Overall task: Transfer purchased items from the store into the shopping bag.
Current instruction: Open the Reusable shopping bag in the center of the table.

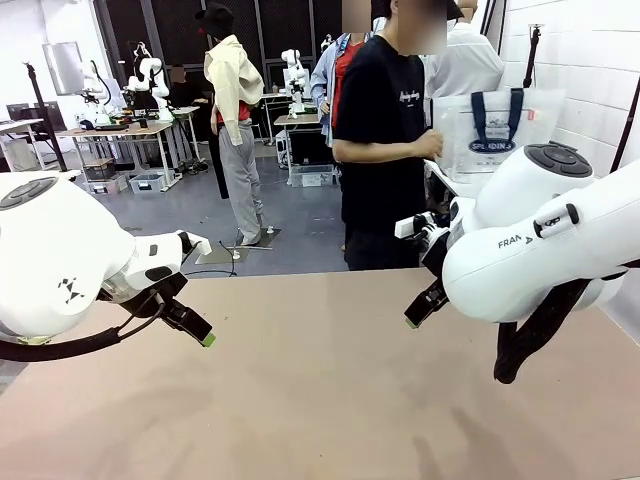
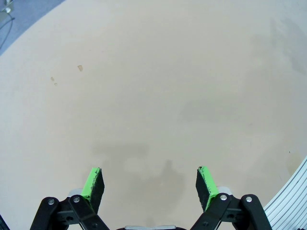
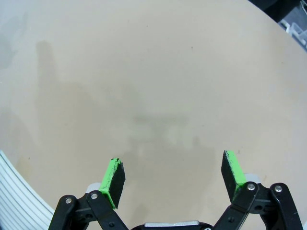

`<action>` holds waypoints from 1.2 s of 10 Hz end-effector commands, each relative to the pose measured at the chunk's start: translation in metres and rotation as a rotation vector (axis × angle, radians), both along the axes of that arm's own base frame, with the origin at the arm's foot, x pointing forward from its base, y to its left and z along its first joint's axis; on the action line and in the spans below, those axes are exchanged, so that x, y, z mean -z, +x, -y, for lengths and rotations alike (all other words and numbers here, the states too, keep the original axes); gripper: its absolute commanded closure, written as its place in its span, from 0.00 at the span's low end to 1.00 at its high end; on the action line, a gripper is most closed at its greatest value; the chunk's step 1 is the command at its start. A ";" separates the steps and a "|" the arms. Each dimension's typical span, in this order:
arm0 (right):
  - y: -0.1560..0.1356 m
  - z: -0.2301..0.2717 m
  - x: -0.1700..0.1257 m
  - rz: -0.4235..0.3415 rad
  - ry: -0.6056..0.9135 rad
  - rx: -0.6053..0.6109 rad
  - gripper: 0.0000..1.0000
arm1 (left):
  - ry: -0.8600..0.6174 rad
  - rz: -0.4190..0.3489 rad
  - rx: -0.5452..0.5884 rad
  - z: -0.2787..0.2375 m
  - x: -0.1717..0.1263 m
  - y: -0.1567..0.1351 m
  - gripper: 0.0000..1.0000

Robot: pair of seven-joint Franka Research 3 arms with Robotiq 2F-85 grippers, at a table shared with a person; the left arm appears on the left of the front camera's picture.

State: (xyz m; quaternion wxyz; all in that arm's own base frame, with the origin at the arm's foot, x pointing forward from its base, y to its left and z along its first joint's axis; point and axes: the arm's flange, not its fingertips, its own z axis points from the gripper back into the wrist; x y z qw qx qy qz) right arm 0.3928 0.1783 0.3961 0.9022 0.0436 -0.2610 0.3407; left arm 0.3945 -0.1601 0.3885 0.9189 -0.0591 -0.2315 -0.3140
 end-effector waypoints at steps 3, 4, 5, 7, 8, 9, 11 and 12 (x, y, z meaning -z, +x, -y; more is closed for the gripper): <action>0.000 0.000 0.000 0.000 0.006 0.006 0.00 | -0.004 -0.001 -0.007 -0.001 0.000 0.001 0.00; 0.000 0.000 0.000 0.000 0.006 0.006 0.00 | -0.004 -0.001 -0.007 -0.001 0.000 0.001 0.00; 0.000 0.000 0.000 0.000 0.006 0.006 0.00 | -0.004 -0.001 -0.007 -0.001 0.000 0.001 0.00; 0.000 0.000 0.000 0.000 0.006 0.006 0.00 | -0.004 -0.001 -0.007 -0.001 0.000 0.001 0.00; 0.000 0.000 0.000 0.000 0.006 0.006 0.00 | -0.004 -0.001 -0.007 -0.001 0.000 0.001 0.00; 0.000 0.000 0.000 0.000 0.006 0.006 0.00 | -0.004 -0.001 -0.007 -0.001 0.000 0.001 0.00; 0.000 0.000 0.000 0.000 0.006 0.006 0.00 | -0.004 -0.001 -0.007 -0.001 0.000 0.001 0.00; 0.000 0.000 0.000 0.000 0.006 0.006 0.00 | -0.004 -0.001 -0.007 -0.001 0.000 0.001 0.00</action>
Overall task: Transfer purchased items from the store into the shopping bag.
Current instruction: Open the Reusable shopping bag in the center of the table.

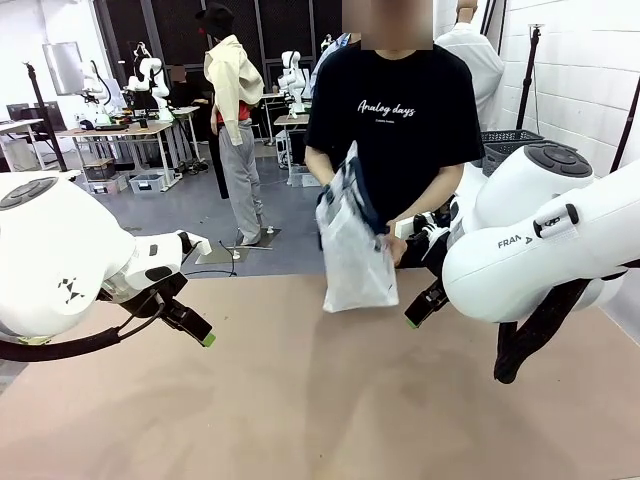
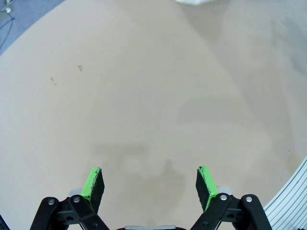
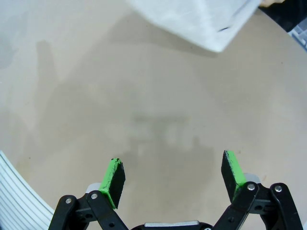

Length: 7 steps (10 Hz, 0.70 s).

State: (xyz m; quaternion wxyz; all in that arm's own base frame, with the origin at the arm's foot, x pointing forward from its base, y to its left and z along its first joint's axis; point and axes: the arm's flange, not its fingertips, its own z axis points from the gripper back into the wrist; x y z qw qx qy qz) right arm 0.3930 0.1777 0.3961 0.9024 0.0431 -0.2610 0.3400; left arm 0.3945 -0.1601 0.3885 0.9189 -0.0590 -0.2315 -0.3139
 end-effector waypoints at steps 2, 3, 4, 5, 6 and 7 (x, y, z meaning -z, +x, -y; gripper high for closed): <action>0.000 0.000 0.000 0.000 0.000 0.000 0.00 | -0.004 -0.001 -0.006 -0.001 0.000 0.001 0.00; -0.015 -0.008 -0.009 -0.043 0.072 -0.072 0.00 | 0.000 0.000 0.000 0.000 0.000 0.000 0.00; -0.018 -0.013 -0.020 -0.062 0.118 -0.110 0.00 | -0.073 -0.030 0.006 0.005 -0.010 -0.001 0.00; -0.021 -0.014 -0.034 -0.047 0.146 -0.123 0.00 | -0.124 -0.039 0.004 0.008 -0.020 0.000 0.00; -0.023 -0.017 -0.047 -0.042 0.156 -0.113 0.00 | -0.149 -0.054 0.023 0.015 -0.031 -0.001 0.00; -0.026 -0.020 -0.062 -0.056 0.159 -0.092 0.00 | -0.153 -0.092 0.017 0.026 -0.044 -0.006 0.00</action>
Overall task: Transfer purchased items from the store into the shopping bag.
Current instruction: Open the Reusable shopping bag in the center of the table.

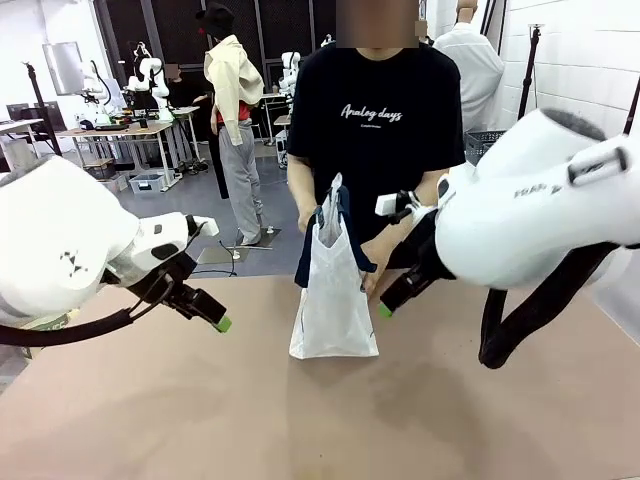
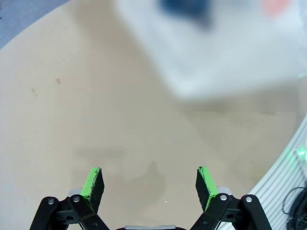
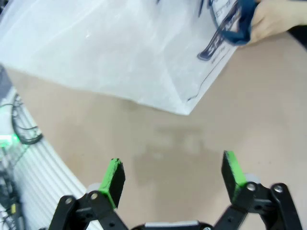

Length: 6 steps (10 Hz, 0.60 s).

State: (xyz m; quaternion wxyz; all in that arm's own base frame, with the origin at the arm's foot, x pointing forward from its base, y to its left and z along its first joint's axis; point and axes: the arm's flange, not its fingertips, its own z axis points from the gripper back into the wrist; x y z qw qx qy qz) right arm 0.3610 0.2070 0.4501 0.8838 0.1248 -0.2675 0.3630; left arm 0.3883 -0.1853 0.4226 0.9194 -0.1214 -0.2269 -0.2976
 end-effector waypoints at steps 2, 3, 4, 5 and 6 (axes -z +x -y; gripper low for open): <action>0.005 0.003 -0.042 -0.138 0.051 0.027 0.00 | -0.057 -0.038 -0.029 0.026 -0.040 -0.004 0.00; 0.007 0.000 -0.061 -0.137 0.036 0.087 0.00 | -0.037 -0.007 -0.056 0.040 -0.055 -0.006 0.00; 0.009 -0.002 -0.079 -0.147 0.007 0.104 0.00 | -0.036 0.012 -0.052 0.048 -0.069 -0.004 0.00; 0.012 -0.004 -0.094 -0.147 0.000 0.122 0.00 | -0.049 0.009 -0.056 0.054 -0.083 0.000 0.00; 0.013 -0.005 -0.107 -0.144 -0.011 0.131 0.00 | -0.058 0.019 -0.056 0.061 -0.092 0.000 0.00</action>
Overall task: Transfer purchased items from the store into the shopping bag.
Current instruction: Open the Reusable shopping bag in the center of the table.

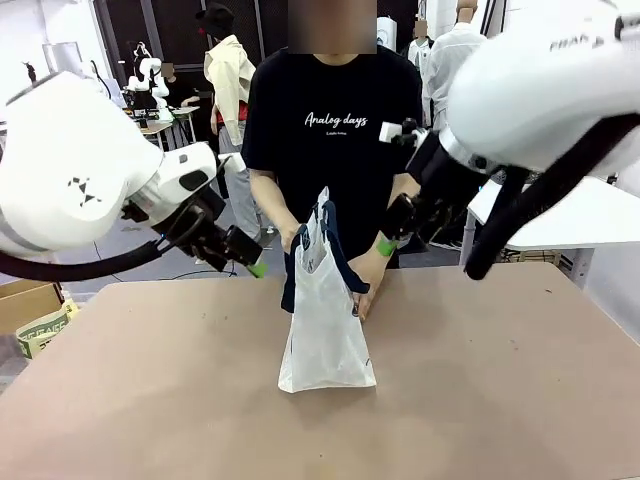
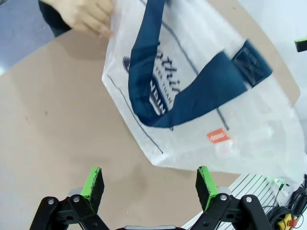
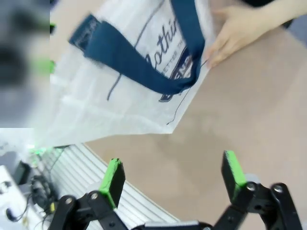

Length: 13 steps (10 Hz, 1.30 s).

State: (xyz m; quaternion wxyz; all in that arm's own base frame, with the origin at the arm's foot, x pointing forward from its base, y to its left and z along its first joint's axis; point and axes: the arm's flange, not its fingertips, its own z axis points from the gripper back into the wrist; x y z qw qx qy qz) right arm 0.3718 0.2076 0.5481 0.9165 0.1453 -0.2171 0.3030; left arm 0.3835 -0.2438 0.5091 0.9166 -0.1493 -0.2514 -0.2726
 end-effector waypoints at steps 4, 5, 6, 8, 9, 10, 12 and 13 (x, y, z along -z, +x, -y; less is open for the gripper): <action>0.002 -0.001 -0.014 0.007 -0.010 0.013 0.00 | -0.006 0.010 0.007 0.004 -0.011 0.001 0.00; 0.003 0.000 -0.023 0.031 -0.038 0.011 0.00 | -0.006 0.032 0.020 0.006 -0.020 0.001 0.00; 0.016 -0.010 -0.022 -0.053 0.010 0.132 0.00 | -0.020 0.002 -0.012 0.016 -0.031 0.003 0.00; 0.048 -0.023 -0.048 -0.193 0.012 0.286 0.00 | -0.038 -0.087 -0.128 0.039 -0.061 0.007 0.00; 0.068 -0.025 -0.059 -0.250 0.004 0.343 0.00 | -0.058 -0.116 -0.151 0.049 -0.072 0.014 0.00; 0.082 -0.032 -0.066 -0.270 -0.006 0.386 0.00 | -0.079 -0.142 -0.154 0.054 -0.077 0.018 0.00; 0.115 -0.041 -0.077 -0.330 -0.016 0.421 0.00 | -0.109 -0.223 -0.196 0.058 -0.083 0.036 0.00; 0.131 -0.047 -0.077 -0.340 -0.028 0.408 0.00 | -0.102 -0.257 -0.198 0.059 -0.081 0.047 0.00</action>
